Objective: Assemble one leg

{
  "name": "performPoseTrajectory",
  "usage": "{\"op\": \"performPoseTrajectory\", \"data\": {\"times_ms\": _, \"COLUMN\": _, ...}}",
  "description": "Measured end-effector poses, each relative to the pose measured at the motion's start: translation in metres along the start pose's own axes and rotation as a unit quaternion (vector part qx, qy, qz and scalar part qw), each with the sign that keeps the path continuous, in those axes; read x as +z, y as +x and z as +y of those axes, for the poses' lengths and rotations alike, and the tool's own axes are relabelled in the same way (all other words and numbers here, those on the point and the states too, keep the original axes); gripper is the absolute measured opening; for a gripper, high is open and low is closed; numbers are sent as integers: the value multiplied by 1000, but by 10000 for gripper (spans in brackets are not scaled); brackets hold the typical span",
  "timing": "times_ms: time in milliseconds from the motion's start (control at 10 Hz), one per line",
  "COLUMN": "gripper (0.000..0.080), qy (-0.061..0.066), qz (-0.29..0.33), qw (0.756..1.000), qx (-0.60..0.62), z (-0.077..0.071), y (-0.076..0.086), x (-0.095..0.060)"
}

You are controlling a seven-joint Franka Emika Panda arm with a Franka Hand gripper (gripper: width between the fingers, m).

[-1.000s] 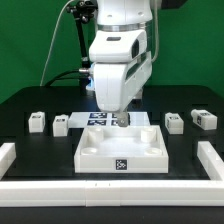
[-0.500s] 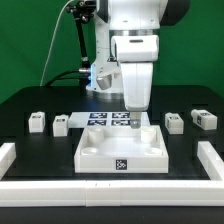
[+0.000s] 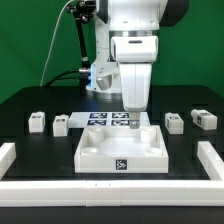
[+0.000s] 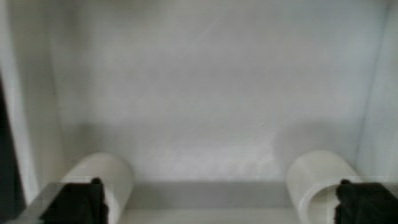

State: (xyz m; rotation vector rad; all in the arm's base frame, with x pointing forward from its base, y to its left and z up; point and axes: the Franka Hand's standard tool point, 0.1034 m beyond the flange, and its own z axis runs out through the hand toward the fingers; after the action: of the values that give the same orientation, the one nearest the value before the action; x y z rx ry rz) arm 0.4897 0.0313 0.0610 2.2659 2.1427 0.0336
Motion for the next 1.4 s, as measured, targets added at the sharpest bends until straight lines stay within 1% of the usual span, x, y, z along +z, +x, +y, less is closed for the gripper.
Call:
{"op": "performPoseTrajectory", "data": {"times_ms": 100, "gripper": 650, "qy": 6, "qz": -2, "qw": 1000, "qx": 0, "z": -18, "y": 3, "x": 4}}
{"op": "performPoseTrajectory", "data": {"times_ms": 200, "gripper": 650, "qy": 13, "qz": -3, "qw": 1000, "qx": 1, "z": -32, "y": 4, "x": 7}}
{"op": "performPoseTrajectory", "data": {"times_ms": 300, "gripper": 650, "qy": 18, "qz": -1, "qw": 1000, "qx": -1, "z": -44, "y": 1, "x": 14}}
{"op": "performPoseTrajectory", "data": {"times_ms": 400, "gripper": 650, "qy": 21, "qz": 1, "qw": 1000, "qx": -3, "z": -52, "y": -5, "x": 24}}
{"op": "performPoseTrajectory", "data": {"times_ms": 600, "gripper": 650, "qy": 31, "qz": 6, "qw": 999, "qx": 5, "z": -59, "y": -14, "x": 43}}
{"op": "performPoseTrajectory", "data": {"times_ms": 700, "gripper": 650, "qy": 35, "qz": 7, "qw": 999, "qx": 8, "z": -61, "y": -16, "x": 49}}
{"op": "performPoseTrajectory", "data": {"times_ms": 800, "gripper": 650, "qy": 36, "qz": 7, "qw": 999, "qx": 9, "z": -60, "y": -15, "x": 50}}
{"op": "performPoseTrajectory", "data": {"times_ms": 900, "gripper": 528, "qy": 34, "qz": 8, "qw": 999, "qx": 11, "z": -59, "y": -13, "x": 49}}
{"op": "performPoseTrajectory", "data": {"times_ms": 1000, "gripper": 528, "qy": 32, "qz": 8, "qw": 999, "qx": 12, "z": -58, "y": -12, "x": 48}}
{"op": "performPoseTrajectory", "data": {"times_ms": 1200, "gripper": 253, "qy": 34, "qz": 8, "qw": 999, "qx": 13, "z": -58, "y": -13, "x": 49}}
{"op": "performPoseTrajectory", "data": {"times_ms": 1300, "gripper": 253, "qy": 34, "qz": 8, "qw": 999, "qx": 13, "z": -59, "y": -13, "x": 49}}
{"op": "performPoseTrajectory", "data": {"times_ms": 1400, "gripper": 79, "qy": 34, "qz": 8, "qw": 999, "qx": 14, "z": -59, "y": -13, "x": 49}}
